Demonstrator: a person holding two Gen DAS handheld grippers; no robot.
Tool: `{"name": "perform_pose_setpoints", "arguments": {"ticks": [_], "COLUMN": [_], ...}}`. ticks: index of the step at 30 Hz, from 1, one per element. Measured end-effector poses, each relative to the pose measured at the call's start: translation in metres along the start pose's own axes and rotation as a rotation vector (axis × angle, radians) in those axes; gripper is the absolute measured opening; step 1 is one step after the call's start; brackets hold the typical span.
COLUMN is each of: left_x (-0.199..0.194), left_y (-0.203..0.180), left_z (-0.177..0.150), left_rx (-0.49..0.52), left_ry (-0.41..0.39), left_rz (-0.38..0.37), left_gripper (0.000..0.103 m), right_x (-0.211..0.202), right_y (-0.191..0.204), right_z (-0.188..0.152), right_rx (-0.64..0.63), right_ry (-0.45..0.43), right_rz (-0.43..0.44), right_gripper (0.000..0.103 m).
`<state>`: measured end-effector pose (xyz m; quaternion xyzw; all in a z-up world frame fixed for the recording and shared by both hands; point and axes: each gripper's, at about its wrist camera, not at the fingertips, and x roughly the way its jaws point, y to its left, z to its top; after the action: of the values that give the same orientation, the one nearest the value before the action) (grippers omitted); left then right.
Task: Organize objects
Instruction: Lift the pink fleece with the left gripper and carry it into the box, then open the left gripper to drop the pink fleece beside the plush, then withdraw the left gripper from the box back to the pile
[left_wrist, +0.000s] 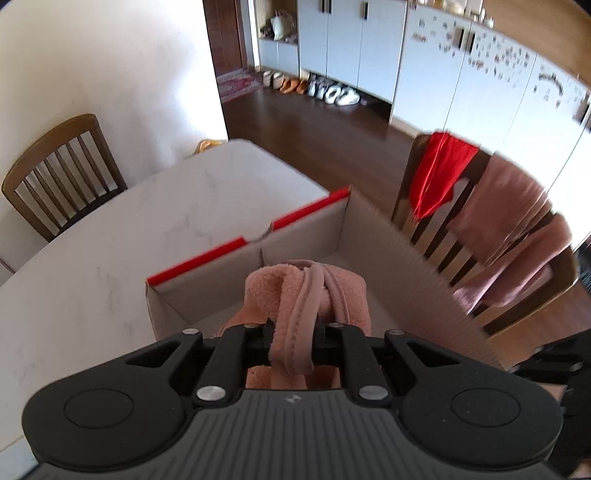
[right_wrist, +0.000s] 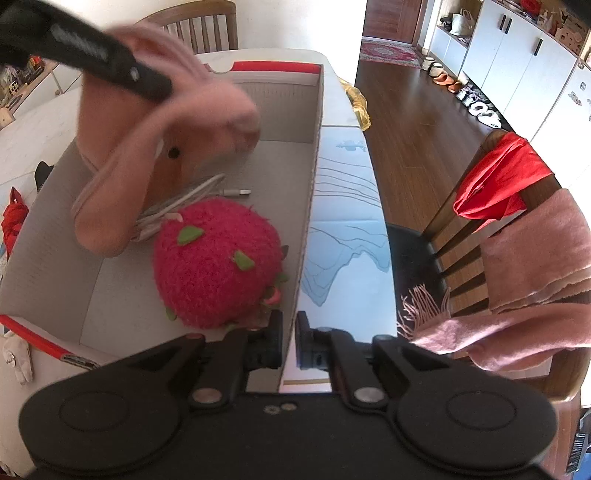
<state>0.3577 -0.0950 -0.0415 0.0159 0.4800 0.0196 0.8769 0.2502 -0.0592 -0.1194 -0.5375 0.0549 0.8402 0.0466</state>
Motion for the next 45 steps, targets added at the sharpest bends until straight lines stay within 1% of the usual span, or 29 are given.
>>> {"name": "perform_pose_setpoints", "arguments": {"ticks": [7,11,14,15,16,17,18,19,23,28,35,39,41,43,45], "left_x": [0.036,0.045,0.049,0.049,0.049,0.048,0.047,0.046,0.035,0.016,-0.025,-0.047,-0.062,-0.076,-0.09], "left_y": [0.003,0.003,0.005,0.006,0.006,0.006,0.006,0.006,0.006,0.013,0.022,0.02,0.023,0.027,0.035], "left_z": [-0.012,-0.018,-0.022,-0.022,-0.023,-0.024,-0.025,-0.025,-0.028,-0.029,-0.03,-0.027,-0.03,-0.034,-0.039], "left_rx": [-0.01,-0.014,-0.013,-0.008,-0.004,-0.004,-0.005,-0.004,-0.003,-0.035,-0.085,-0.102,-0.095,-0.092,-0.104], "left_ry": [0.118,0.153,0.172,0.174,0.174,0.175,0.176,0.17,0.155,0.117,0.034,-0.015,-0.037,-0.06,-0.084], "left_rz": [-0.034,-0.038,-0.052,-0.058,-0.061,-0.07,-0.079,-0.082,-0.09,-0.097,-0.113,-0.123,-0.117,-0.103,-0.082], "left_gripper": [0.012,0.013,0.018,0.024,0.035,0.042,0.056,0.061,0.061,0.061,0.061,0.061,0.061,0.067,0.068], "right_x": [0.0,0.001,0.0,0.0,0.0,0.001,0.001,0.0,0.0,0.0,0.0,0.001,0.001,0.0,-0.001], "right_y": [0.0,-0.001,-0.002,-0.002,-0.002,-0.003,-0.003,-0.003,-0.003,-0.003,-0.003,-0.003,-0.003,-0.003,-0.003], "right_z": [0.0,-0.001,-0.001,-0.001,-0.002,-0.002,-0.002,-0.002,-0.002,-0.002,-0.003,-0.004,-0.004,-0.004,-0.004], "right_rx": [-0.006,-0.009,-0.014,-0.016,-0.016,-0.015,-0.015,-0.017,-0.023,-0.034,-0.05,-0.057,-0.057,-0.061,-0.067], "right_ry": [0.001,0.001,0.0,0.0,0.0,0.0,0.0,0.0,0.0,0.001,0.001,0.002,0.004,0.005,0.005], "right_rz": [0.01,0.017,0.018,0.02,0.021,0.022,0.023,0.023,0.027,0.032,0.035,0.036,0.039,0.043,0.045], "right_gripper": [0.006,0.006,0.006,0.006,0.006,0.006,0.006,0.006,0.006,0.006,0.006,0.006,0.006,0.007,0.007]}}
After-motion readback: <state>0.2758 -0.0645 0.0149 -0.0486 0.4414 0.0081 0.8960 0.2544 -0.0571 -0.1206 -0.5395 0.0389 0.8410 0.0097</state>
